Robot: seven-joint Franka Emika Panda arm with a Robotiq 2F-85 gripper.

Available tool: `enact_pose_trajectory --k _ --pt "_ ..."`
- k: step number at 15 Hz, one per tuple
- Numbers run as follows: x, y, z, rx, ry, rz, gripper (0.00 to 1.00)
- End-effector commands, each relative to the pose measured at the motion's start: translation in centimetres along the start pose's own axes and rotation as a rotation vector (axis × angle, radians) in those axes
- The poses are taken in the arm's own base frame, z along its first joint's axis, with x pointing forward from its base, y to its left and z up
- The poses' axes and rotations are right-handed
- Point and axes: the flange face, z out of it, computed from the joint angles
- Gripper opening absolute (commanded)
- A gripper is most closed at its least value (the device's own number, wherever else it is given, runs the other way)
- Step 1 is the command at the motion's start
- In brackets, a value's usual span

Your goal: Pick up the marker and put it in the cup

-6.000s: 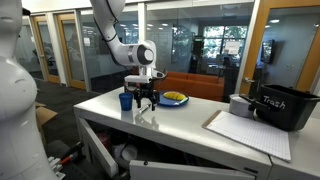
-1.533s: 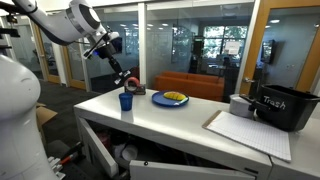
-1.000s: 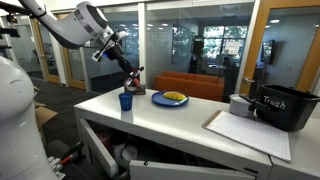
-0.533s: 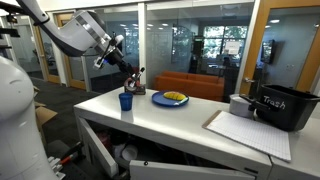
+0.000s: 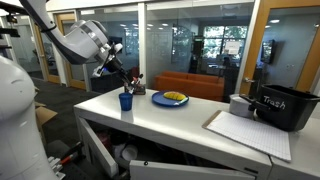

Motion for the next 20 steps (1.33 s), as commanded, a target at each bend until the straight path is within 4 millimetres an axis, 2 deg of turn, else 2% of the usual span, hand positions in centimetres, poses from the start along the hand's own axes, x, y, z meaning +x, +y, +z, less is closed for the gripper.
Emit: enact_pose_trajectory --k 1,13,14,15,16,20 --pt "-0.6 -0.8 0.7 0.037 0.004 -0.002 0.05" --pt "-2.5 -2.4 1.2 0.081 -0.004 -0.036 0.05" --pt "-2.6 -2.4 1.3 0.081 -0.007 -0.038 0.44" --pt "-2.6 -2.4 1.3 0.081 -0.009 -0.038 0.45" --pt "-2.7 -2.4 1.3 0.079 -0.009 -0.04 0.51" --pt "-2.7 -2.4 1.2 0.079 -0.007 -0.042 0.8"
